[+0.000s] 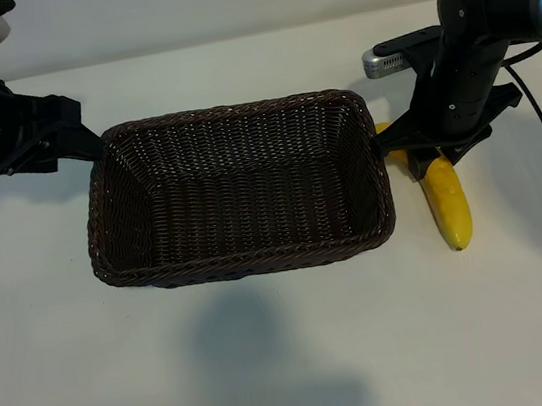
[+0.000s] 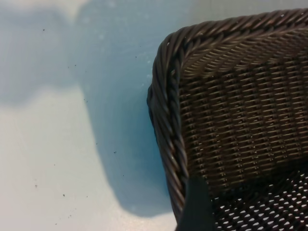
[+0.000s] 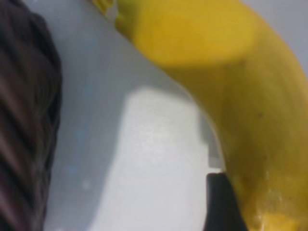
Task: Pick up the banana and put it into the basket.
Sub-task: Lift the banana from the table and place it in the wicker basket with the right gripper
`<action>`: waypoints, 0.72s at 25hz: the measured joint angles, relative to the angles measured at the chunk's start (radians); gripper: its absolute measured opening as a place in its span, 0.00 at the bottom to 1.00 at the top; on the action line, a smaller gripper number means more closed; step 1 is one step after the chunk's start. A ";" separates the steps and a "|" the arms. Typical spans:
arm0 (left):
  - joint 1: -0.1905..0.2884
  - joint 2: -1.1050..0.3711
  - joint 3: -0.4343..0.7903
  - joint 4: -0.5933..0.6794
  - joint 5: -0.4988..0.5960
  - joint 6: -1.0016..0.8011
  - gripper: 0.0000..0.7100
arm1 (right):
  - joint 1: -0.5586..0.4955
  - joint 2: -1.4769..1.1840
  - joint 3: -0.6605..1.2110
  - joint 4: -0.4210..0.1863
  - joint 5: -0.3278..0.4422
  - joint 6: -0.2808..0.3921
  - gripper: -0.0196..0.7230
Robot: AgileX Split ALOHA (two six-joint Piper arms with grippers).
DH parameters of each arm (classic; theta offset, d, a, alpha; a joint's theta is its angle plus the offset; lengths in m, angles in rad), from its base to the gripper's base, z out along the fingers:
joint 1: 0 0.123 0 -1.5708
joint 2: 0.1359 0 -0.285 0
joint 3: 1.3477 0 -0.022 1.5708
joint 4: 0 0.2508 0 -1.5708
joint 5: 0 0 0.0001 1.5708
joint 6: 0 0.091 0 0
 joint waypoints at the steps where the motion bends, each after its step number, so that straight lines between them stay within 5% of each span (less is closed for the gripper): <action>1: 0.000 0.000 0.000 0.000 0.000 -0.001 0.83 | 0.000 -0.003 0.000 -0.009 0.000 0.008 0.59; 7: 0.000 0.000 0.000 0.000 0.000 -0.002 0.83 | 0.002 -0.035 0.001 -0.096 0.006 0.057 0.59; 18: 0.000 0.000 0.000 0.000 0.000 -0.002 0.83 | 0.002 -0.082 -0.179 -0.170 0.184 0.090 0.59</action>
